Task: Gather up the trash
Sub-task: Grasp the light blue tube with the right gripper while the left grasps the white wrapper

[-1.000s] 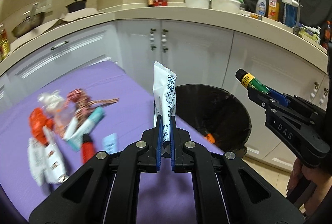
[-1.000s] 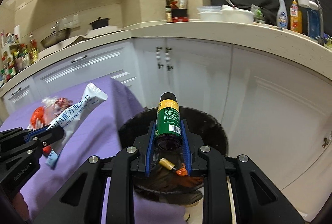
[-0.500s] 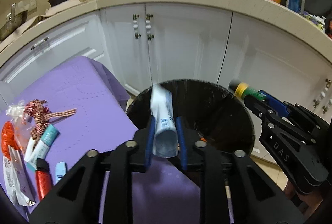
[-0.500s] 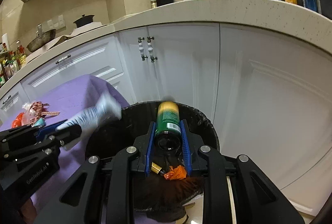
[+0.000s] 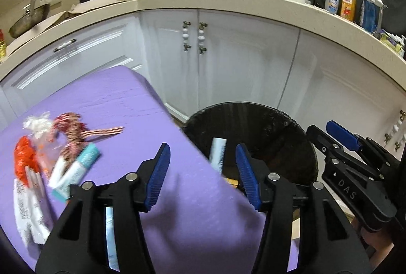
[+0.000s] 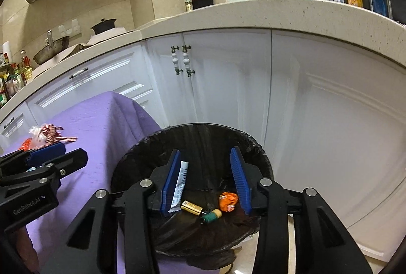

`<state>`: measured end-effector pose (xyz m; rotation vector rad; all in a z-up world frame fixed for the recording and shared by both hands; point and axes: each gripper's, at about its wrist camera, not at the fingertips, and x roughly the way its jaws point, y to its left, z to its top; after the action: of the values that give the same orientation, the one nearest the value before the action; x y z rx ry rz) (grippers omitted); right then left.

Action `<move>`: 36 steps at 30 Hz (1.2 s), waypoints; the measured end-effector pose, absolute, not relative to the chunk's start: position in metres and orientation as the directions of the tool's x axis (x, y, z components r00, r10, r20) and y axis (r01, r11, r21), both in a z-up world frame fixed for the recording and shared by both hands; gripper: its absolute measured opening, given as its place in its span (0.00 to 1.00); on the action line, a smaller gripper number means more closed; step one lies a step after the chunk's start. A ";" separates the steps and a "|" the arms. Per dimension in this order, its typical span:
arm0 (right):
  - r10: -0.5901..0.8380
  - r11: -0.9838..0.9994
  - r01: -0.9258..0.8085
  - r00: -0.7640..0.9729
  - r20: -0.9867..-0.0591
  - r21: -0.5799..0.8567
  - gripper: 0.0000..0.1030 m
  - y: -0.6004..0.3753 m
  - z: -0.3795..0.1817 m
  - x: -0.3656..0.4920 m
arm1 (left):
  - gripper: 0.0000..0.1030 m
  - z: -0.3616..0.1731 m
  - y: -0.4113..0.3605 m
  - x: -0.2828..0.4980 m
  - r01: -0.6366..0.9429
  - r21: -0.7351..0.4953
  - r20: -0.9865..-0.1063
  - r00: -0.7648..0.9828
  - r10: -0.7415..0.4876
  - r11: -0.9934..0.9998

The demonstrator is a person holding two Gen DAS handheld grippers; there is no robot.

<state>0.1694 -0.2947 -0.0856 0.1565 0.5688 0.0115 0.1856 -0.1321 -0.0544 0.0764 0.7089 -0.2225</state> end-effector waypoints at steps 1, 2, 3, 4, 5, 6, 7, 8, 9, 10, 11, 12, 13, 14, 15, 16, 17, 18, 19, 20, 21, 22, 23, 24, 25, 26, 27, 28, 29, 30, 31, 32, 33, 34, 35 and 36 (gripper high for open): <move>0.059 0.988 0.026 0.843 -0.534 0.151 0.40 -0.291 -0.084 0.168 | 0.51 -0.052 -0.126 0.182 0.220 -0.007 -0.650 0.740 -0.171 0.976; 0.068 0.988 0.016 0.844 -0.532 0.151 0.40 -0.286 -0.082 0.166 | 0.51 -0.049 -0.120 0.178 0.207 -0.006 -0.647 0.745 -0.162 0.978; 0.075 0.988 0.008 0.844 -0.531 0.152 0.40 -0.282 -0.081 0.165 | 0.51 -0.048 -0.114 0.174 0.197 -0.005 -0.643 0.750 -0.154 0.980; 0.086 0.988 -0.004 0.845 -0.528 0.154 0.40 -0.276 -0.079 0.163 | 0.51 -0.045 -0.106 0.170 0.181 -0.002 -0.638 0.757 -0.141 0.983; 0.094 0.988 -0.013 0.844 -0.527 0.155 0.40 -0.271 -0.077 0.162 | 0.51 -0.043 -0.097 0.165 0.165 0.000 -0.634 0.763 -0.127 0.986; 0.107 0.988 -0.029 0.844 -0.525 0.155 0.41 -0.264 -0.075 0.160 | 0.51 -0.041 -0.088 0.160 0.148 0.002 -0.632 0.767 -0.113 0.989; 0.118 0.987 -0.043 0.844 -0.523 0.154 0.41 -0.257 -0.073 0.159 | 0.52 -0.039 -0.081 0.157 0.134 0.003 -0.630 0.770 -0.102 0.991; 0.131 0.986 -0.058 0.843 -0.522 0.154 0.42 -0.250 -0.071 0.158 | 0.52 -0.038 -0.073 0.153 0.119 0.001 -0.630 0.771 -0.091 0.993; 0.149 0.985 -0.079 0.841 -0.520 0.154 0.42 -0.241 -0.070 0.155 | 0.52 -0.037 -0.064 0.149 0.102 -0.001 -0.629 0.773 -0.080 0.995; 0.165 0.983 -0.097 0.839 -0.519 0.155 0.42 -0.233 -0.068 0.153 | 0.52 -0.036 -0.053 0.143 0.079 -0.001 -0.628 0.776 -0.063 0.997; 0.182 0.981 -0.117 0.835 -0.519 0.155 0.42 -0.223 -0.067 0.150 | 0.52 -0.036 -0.046 0.139 0.065 -0.001 -0.627 0.777 -0.051 0.998; 0.195 0.979 -0.133 0.833 -0.518 0.154 0.42 -0.216 -0.067 0.148 | 0.52 -0.036 -0.037 0.135 0.046 0.000 -0.627 0.778 -0.036 0.999; 0.211 0.976 -0.153 0.829 -0.518 0.153 0.42 -0.206 -0.066 0.146 | 0.52 -0.036 -0.025 0.129 0.020 0.000 -0.628 0.778 -0.016 1.000; 0.223 0.974 -0.167 0.825 -0.519 0.152 0.42 -0.199 -0.066 0.145 | 0.52 -0.036 -0.017 0.124 0.005 -0.001 -0.629 0.777 -0.005 1.000; 0.243 0.970 -0.193 0.818 -0.522 0.150 0.42 -0.188 -0.067 0.143 | 0.52 -0.037 -0.005 0.119 -0.020 -0.001 -0.631 0.775 0.015 1.000; 0.254 0.967 -0.206 0.813 -0.523 0.150 0.42 -0.180 -0.066 0.141 | 0.52 -0.037 0.004 0.114 -0.040 -0.001 -0.633 0.774 0.030 0.999; 0.267 0.964 -0.221 0.809 -0.524 0.149 0.42 -0.172 -0.066 0.139 | 0.52 -0.038 0.011 0.109 -0.053 -0.002 -0.633 0.773 0.040 0.999; 0.282 0.959 -0.241 0.802 -0.527 0.148 0.42 -0.161 -0.067 0.135 | 0.52 -0.038 0.022 0.103 -0.076 -0.004 -0.634 0.772 0.056 0.997; 0.293 0.956 -0.254 0.796 -0.530 0.147 0.42 -0.154 -0.068 0.133 | 0.52 -0.038 0.030 0.099 -0.091 -0.005 -0.634 0.770 0.067 0.996; 0.305 0.952 -0.269 0.790 -0.532 0.146 0.42 -0.147 -0.068 0.131 | 0.52 -0.037 0.038 0.096 -0.103 -0.007 -0.635 0.769 0.076 0.995; 0.318 0.947 -0.288 0.781 -0.538 0.142 0.42 -0.137 -0.069 0.129 | 0.52 -0.037 0.048 0.091 -0.123 -0.007 -0.635 0.768 0.090 0.992; 0.326 0.944 -0.301 0.774 -0.543 0.138 0.42 -0.130 -0.070 0.127 | 0.52 -0.038 0.056 0.087 -0.138 -0.005 -0.634 0.767 0.104 0.990; 0.332 0.941 -0.311 0.768 -0.548 0.135 0.42 -0.124 -0.071 0.126 | 0.52 -0.038 0.061 0.083 -0.149 -0.003 -0.633 0.766 0.113 0.989; 0.337 0.938 -0.320 0.762 -0.553 0.132 0.42 -0.117 -0.072 0.125 | 0.52 -0.038 0.068 0.080 -0.162 -0.001 -0.634 0.764 0.125 0.987; 0.342 0.936 -0.328 0.756 -0.559 0.129 0.42 -0.111 -0.073 0.125 | 0.52 -0.039 0.075 0.076 -0.178 0.001 -0.634 0.761 0.139 0.984; 0.346 0.934 -0.334 0.750 -0.564 0.127 0.42 -0.107 -0.075 0.124 | 0.52 -0.039 0.081 0.074 -0.191 0.001 -0.634 0.759 0.149 0.982; 0.347 0.932 -0.341 0.743 -0.572 0.122 0.42 -0.102 -0.077 0.123 | 0.52 -0.040 0.089 0.069 -0.206 0.000 -0.633 0.757 0.160 0.978; 0.344 0.932 -0.345 0.738 -0.580 0.115 0.42 -0.097 -0.079 0.122 | 0.52 -0.041 0.094 0.067 -0.218 0.001 -0.634 0.755 0.169 0.976; 0.337 0.933 -0.343 0.734 -0.590 0.106 0.42 -0.094 -0.081 0.122 | 0.52 -0.042 0.097 0.065 -0.225 0.002 -0.634 0.753 0.175 0.974; 0.332 0.934 -0.342 0.731 -0.596 0.101 0.42 -0.092 -0.083 0.121 | 0.52 -0.044 0.102 0.062 -0.232 0.002 -0.635 0.751 0.181 0.973; 0.328 0.935 -0.340 0.727 -0.603 0.099 0.42 -0.090 -0.085 0.122 | 0.52 -0.045 0.106 0.060 -0.240 0.000 -0.637 0.748 0.185 0.971; 0.325 0.936 -0.339 0.723 -0.609 0.097 0.42 -0.088 -0.086 0.122 | 0.52 -0.046 0.110 0.059 -0.246 -0.002 -0.640 0.745 0.188 0.969; 0.321 0.936 -0.338 0.717 -0.619 0.095 0.42 -0.087 -0.088 0.123 | 0.52 -0.047 0.114 0.058 -0.249 -0.004 -0.641 0.744 0.188 0.969; 0.319 0.937 -0.337 0.712 -0.625 0.093 0.42 -0.086 -0.090 0.123 | 0.52 -0.048 0.117 0.057 -0.252 -0.006 -0.643 0.742 0.189 0.968; 0.316 0.937 -0.336 0.709 -0.631 0.092 0.42 -0.085 -0.092 0.123 | 0.52 -0.049 0.119 0.056 -0.253 -0.008 -0.645 0.740 0.188 0.967; 0.312 0.938 -0.335 0.703 -0.639 0.090 0.41 -0.084 -0.094 0.124 | 0.52 -0.051 0.120 0.055 -0.254 -0.011 -0.647 0.739 0.187 0.967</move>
<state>0.1235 -0.0837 -0.0937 -0.0340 0.7044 0.3603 0.0549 0.1204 -0.0506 -0.1013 0.6984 0.2424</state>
